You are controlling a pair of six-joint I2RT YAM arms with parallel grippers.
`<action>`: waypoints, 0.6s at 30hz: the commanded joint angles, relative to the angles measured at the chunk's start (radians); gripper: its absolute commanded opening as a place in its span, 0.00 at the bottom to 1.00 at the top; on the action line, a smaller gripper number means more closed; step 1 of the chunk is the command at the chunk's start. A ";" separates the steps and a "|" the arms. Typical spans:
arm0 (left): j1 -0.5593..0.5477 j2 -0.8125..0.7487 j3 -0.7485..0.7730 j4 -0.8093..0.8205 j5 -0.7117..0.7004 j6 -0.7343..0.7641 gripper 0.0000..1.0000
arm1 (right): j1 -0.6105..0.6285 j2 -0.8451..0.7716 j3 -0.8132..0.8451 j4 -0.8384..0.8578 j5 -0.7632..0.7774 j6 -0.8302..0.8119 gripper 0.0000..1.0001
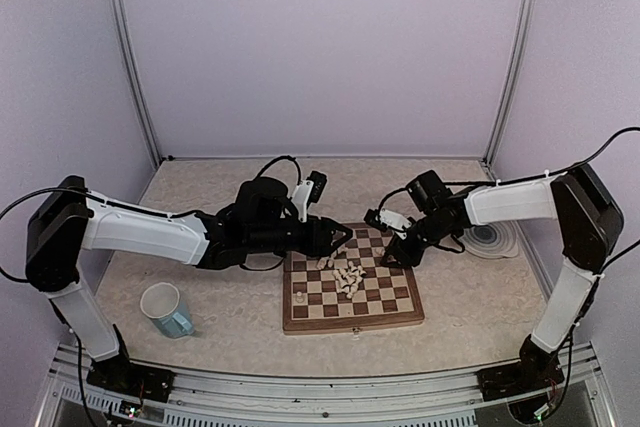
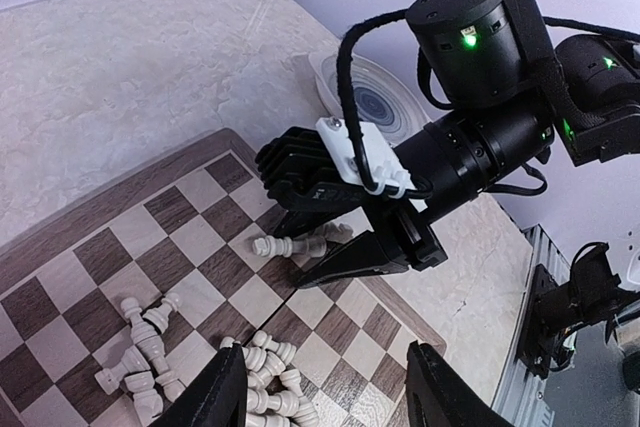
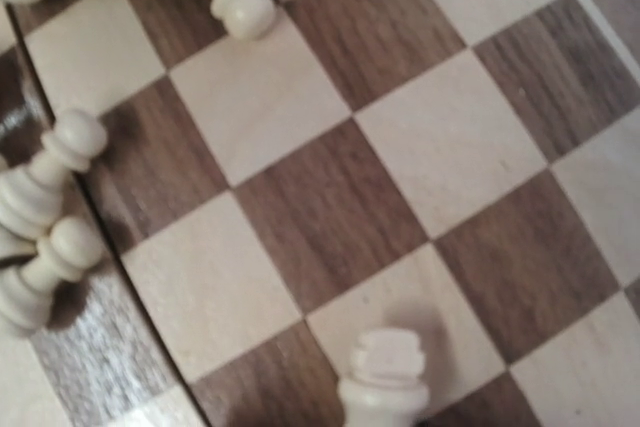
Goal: Set up the chess pieces on the board
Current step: Place the king on the chessboard, then pick up the king from the chessboard.
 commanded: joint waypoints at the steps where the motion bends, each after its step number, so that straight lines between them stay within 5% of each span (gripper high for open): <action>1: 0.006 0.002 -0.008 0.002 0.013 -0.003 0.55 | 0.011 -0.011 -0.040 -0.099 0.092 0.004 0.41; 11: 0.009 0.010 -0.001 -0.001 0.020 -0.002 0.55 | 0.015 -0.052 -0.058 -0.137 0.123 0.012 0.34; 15: 0.012 0.018 0.000 0.005 0.019 -0.006 0.55 | 0.027 -0.043 -0.069 -0.123 0.103 0.010 0.10; 18: 0.025 0.032 0.005 0.006 0.019 -0.032 0.54 | 0.034 -0.023 -0.038 -0.112 0.047 0.013 0.02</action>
